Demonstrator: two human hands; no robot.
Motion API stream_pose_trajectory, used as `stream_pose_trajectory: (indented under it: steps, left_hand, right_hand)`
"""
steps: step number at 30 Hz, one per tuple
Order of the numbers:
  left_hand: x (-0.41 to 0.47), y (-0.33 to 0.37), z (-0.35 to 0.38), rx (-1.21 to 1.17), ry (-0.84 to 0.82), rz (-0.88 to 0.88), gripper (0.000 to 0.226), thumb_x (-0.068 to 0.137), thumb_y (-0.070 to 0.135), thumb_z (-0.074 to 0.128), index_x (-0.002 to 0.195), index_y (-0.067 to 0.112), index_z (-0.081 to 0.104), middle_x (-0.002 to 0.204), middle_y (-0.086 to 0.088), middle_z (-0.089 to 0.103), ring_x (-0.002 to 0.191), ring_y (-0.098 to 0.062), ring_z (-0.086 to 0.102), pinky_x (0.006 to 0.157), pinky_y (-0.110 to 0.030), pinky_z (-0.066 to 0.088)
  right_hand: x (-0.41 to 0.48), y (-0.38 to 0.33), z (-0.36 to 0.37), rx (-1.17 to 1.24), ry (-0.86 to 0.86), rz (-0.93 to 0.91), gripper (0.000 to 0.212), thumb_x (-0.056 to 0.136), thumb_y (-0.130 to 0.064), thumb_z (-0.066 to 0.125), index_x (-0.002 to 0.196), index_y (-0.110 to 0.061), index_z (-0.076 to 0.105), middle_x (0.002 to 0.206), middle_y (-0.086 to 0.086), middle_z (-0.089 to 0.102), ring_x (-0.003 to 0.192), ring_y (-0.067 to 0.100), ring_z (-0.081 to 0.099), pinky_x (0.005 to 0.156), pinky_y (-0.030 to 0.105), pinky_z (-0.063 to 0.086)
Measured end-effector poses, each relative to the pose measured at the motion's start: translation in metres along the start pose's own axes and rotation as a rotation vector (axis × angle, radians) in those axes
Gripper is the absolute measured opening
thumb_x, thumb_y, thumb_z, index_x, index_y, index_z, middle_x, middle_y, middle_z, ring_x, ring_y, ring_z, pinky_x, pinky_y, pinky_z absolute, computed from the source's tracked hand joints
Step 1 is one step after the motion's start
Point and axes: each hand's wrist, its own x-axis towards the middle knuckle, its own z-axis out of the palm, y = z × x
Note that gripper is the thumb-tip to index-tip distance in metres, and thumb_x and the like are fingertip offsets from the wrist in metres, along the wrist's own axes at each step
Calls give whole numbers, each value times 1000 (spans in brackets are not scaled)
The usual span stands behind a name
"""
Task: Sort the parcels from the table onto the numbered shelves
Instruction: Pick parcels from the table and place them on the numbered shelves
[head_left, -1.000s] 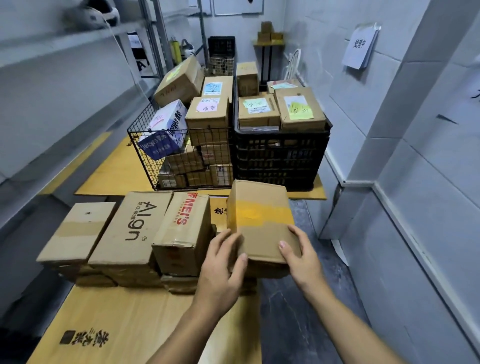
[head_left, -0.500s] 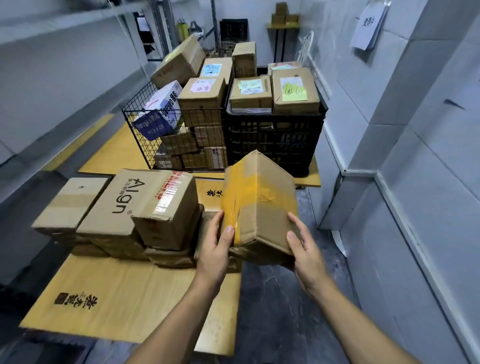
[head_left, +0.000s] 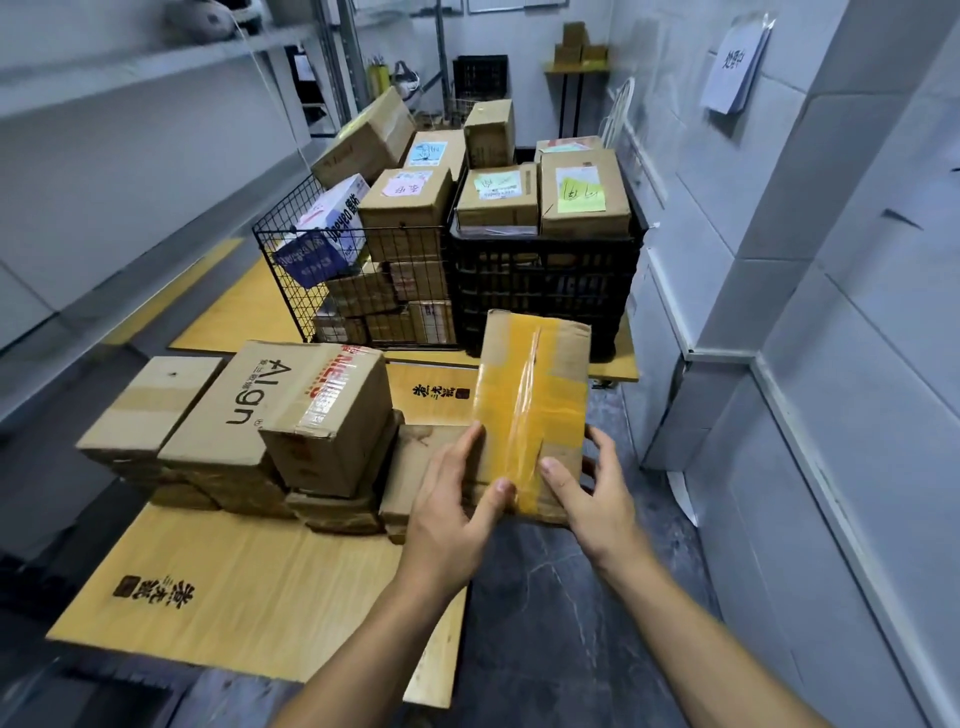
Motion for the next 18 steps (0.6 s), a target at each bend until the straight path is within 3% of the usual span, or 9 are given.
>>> stream_pose_trajectory:
  steps: [3,5,6,10,14,18]
  left_hand:
    - [3,-2,-7,-240,-8,-75,52,90,46,55,140,43,42,134,13,54,122,-2,53,95,-24,50]
    - [6,-9,-11,-329,57,-139,44,90,46,54,133,39,53,129,11,60,120,-7,57,97,-33,51]
    - [7,-13,-12,-302,76,-147,43,90,49,52,130,36,57,127,12,62,120,-7,56,99,-38,50]
    - [5,-21,-16,-169,-17,-130,48,86,60,50,128,39,60,126,22,58,122,-1,52,100,-41,49]
    - [7,-20,-17,-149,-28,-119,54,81,68,52,127,41,58,130,20,53,126,-2,48,103,-36,46]
    - [3,-24,-15,-152,6,-263,90,62,89,52,135,37,51,141,9,43,131,-8,42,109,-40,40]
  right_hand:
    - [1,-3,-5,191,24,20,44,83,-51,73,118,-59,49,119,-2,69,110,22,67,92,56,55]
    - [1,-4,-8,352,53,71,37,97,-19,63,121,-46,51,118,9,69,108,30,67,90,57,55]
    - [0,-4,-7,389,49,91,39,99,-12,59,123,-42,51,120,12,68,106,30,67,87,55,56]
    - [-10,-2,4,376,-80,115,50,80,-32,73,121,-52,51,125,7,65,110,28,67,79,44,58]
    - [-10,4,8,440,-74,129,55,82,-22,72,122,-54,53,130,4,62,115,30,64,85,51,59]
    - [-11,7,8,498,-116,107,56,80,-20,70,125,-52,57,140,5,53,124,29,58,95,52,54]
